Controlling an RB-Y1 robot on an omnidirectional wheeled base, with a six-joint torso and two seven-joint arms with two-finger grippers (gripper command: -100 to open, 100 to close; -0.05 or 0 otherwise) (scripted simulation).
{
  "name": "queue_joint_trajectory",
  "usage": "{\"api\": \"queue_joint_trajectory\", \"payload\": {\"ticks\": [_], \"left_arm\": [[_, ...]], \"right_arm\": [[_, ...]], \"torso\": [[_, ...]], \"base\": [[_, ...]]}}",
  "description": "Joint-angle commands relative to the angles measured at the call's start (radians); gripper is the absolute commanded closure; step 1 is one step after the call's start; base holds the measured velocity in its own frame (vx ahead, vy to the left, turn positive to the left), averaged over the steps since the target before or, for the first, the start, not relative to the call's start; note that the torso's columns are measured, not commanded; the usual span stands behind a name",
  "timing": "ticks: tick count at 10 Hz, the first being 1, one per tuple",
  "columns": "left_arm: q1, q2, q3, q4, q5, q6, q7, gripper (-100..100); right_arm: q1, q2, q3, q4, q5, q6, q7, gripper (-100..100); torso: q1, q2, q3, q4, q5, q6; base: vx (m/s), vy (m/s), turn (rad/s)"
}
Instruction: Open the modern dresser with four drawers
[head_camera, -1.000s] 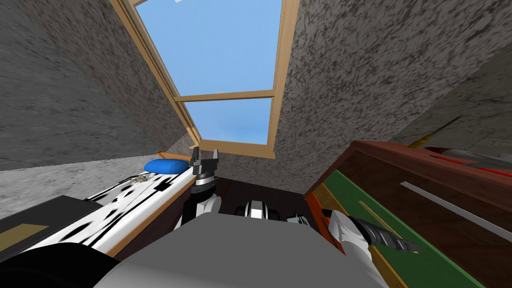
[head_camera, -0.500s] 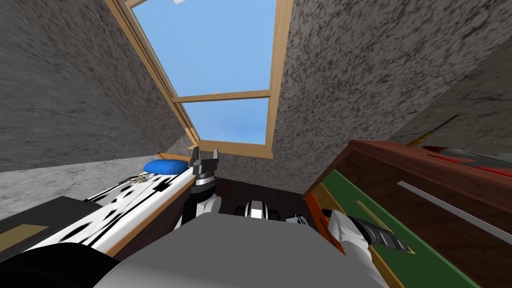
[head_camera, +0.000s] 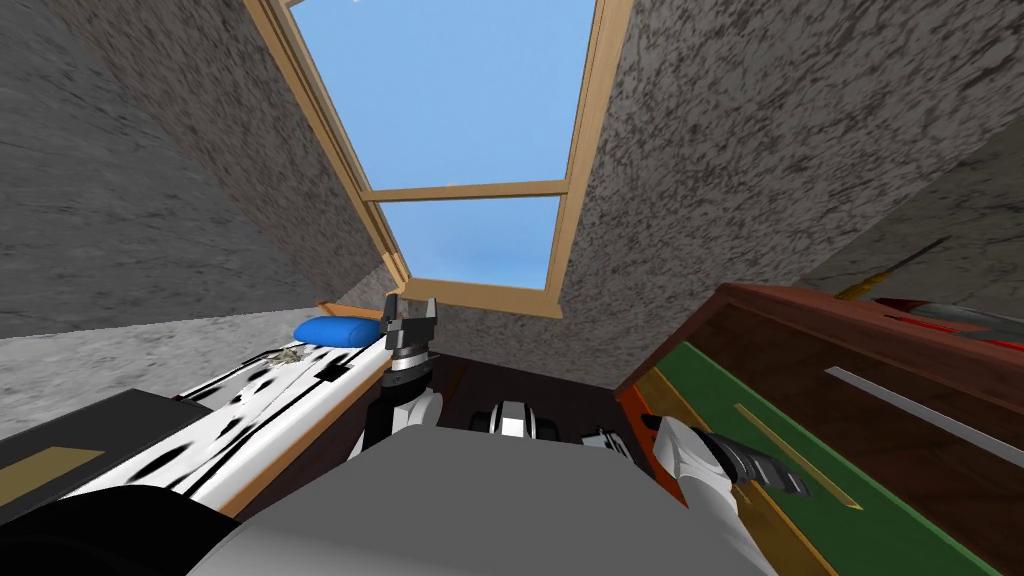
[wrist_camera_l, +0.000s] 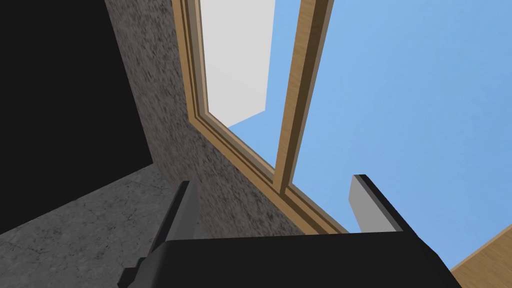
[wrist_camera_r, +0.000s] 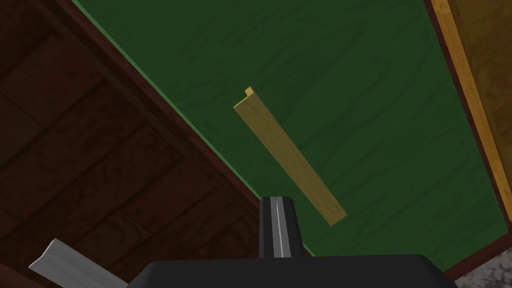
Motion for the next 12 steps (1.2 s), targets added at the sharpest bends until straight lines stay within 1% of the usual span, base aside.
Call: {"api": "queue_joint_trajectory", "payload": {"ticks": [1,4,5,6,7,8,9,10,12], "left_arm": [[0.000,0.000,0.000,0.000,0.000,0.000,0.000,0],[0.000,0.000,0.000,0.000,0.000,0.000,0.000,0],[0.000,0.000,0.000,0.000,0.000,0.000,0.000,0],[0.000,0.000,0.000,0.000,0.000,0.000,0.000,0],[0.000,0.000,0.000,0.000,0.000,0.000,0.000,0],[0.000,0.000,0.000,0.000,0.000,0.000,0.000,0],[0.000,0.000,0.000,0.000,0.000,0.000,0.000,0],[0.000,0.000,0.000,0.000,0.000,0.000,0.000,0],[0.000,0.000,0.000,0.000,0.000,0.000,0.000,0]], "right_arm": [[0.002,-0.004,0.001,0.001,0.000,-0.005,-0.015,-100],[0.006,-0.009,0.002,0.002,0.001,-0.011,-0.036,-100],[0.006,-0.007,0.001,0.000,0.001,-0.010,-0.030,-100],[0.011,-0.008,0.004,0.009,-0.001,-0.015,-0.043,-100],[0.008,-0.009,0.003,0.006,0.000,-0.012,-0.037,-100],[0.008,-0.009,0.003,0.007,0.000,-0.013,-0.038,100],[0.003,-0.006,0.001,0.003,-0.002,-0.010,-0.030,100],[0.002,-0.005,0.001,0.002,-0.003,-0.009,-0.027,100],[-0.005,-0.001,-0.001,-0.003,-0.005,-0.005,-0.015,100]], "torso": [[-0.006,0.000,0.000,0.000,-0.002,0.000],[0.006,0.001,0.001,0.000,0.001,0.000],[0.008,0.001,0.001,0.000,0.002,0.000],[0.014,0.000,0.000,0.000,0.003,0.000],[0.009,0.000,0.000,0.000,0.003,0.000],[0.010,0.000,0.000,0.000,0.002,0.000],[0.011,0.000,0.000,0.000,0.003,0.000],[0.018,0.003,0.002,0.001,0.005,0.002],[0.015,0.005,0.002,0.002,0.006,0.002]], "base": [[-0.009,-0.133,-0.002],[-0.016,-0.177,-0.006],[-0.008,-0.085,0.003],[-0.001,-0.124,-0.008],[-0.001,-0.078,0.004],[0.000,-0.013,0.001],[-0.008,0.100,0.033],[0.005,0.171,-0.007],[0.002,0.190,0.004]]}}
